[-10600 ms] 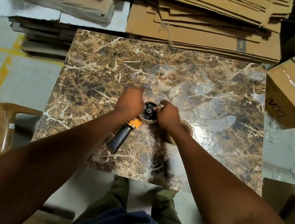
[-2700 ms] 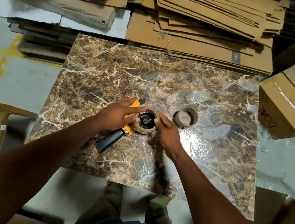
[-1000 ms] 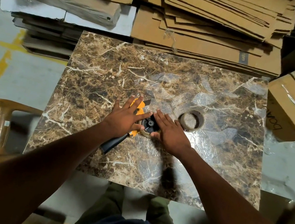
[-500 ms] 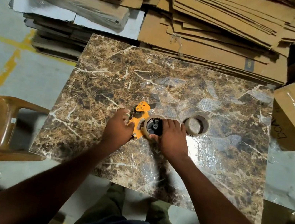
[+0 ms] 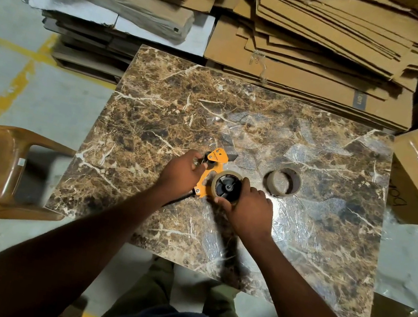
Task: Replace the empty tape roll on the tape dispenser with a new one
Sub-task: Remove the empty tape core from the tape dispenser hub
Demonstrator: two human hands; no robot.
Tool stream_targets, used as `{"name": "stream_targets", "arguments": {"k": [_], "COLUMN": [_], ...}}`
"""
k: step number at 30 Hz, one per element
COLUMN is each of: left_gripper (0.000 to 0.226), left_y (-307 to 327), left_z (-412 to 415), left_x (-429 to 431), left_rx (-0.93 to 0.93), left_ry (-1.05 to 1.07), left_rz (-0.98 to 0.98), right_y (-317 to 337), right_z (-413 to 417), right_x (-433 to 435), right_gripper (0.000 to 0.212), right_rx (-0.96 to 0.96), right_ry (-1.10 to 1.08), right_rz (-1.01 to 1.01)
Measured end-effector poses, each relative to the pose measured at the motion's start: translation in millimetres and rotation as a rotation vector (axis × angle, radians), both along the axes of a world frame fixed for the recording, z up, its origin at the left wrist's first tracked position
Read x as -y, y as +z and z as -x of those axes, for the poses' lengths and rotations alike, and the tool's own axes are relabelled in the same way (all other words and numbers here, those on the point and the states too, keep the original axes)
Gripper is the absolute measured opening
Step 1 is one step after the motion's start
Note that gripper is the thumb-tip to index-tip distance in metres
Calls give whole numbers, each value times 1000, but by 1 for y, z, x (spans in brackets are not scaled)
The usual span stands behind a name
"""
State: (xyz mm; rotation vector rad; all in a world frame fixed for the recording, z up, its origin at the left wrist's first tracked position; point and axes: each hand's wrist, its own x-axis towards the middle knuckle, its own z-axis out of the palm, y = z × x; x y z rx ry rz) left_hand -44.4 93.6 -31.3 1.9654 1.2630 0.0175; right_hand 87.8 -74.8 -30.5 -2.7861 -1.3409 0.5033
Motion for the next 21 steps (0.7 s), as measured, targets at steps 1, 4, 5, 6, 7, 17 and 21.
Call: {"name": "stream_targets", "arguments": {"k": [1,4,5,6,7,17,21], "left_gripper": [35,36,37,34,30,33,53], "left_y": [0,-3,-4,-5,-6,1,-5], "left_z": [-4,-11,-11,-10,-9,3,-1], "left_x": [-2,-7,-8,-8,-8,9,17], "left_rx": [-22,-41,-28,-17,-19,-101,-191], "left_ry": [16,31,47,76,115,-402,-440], "left_rz": [-2,10,24,36,38,-422,-262], "right_y": [-1,1,2,2,2,-3,-1], "right_z": [0,-1,-2,-3,-4,-16,-21], "right_x": [0,-1,-2,-2,-2,-2,-4], "right_gripper": [91,92,92,92,93,103,101], "right_rx": [0,2,1,-2,-6,-115,-180], "right_ry": [4,13,17,20,22,59,61], "right_rz": [18,34,38,44,51,35,39]}}
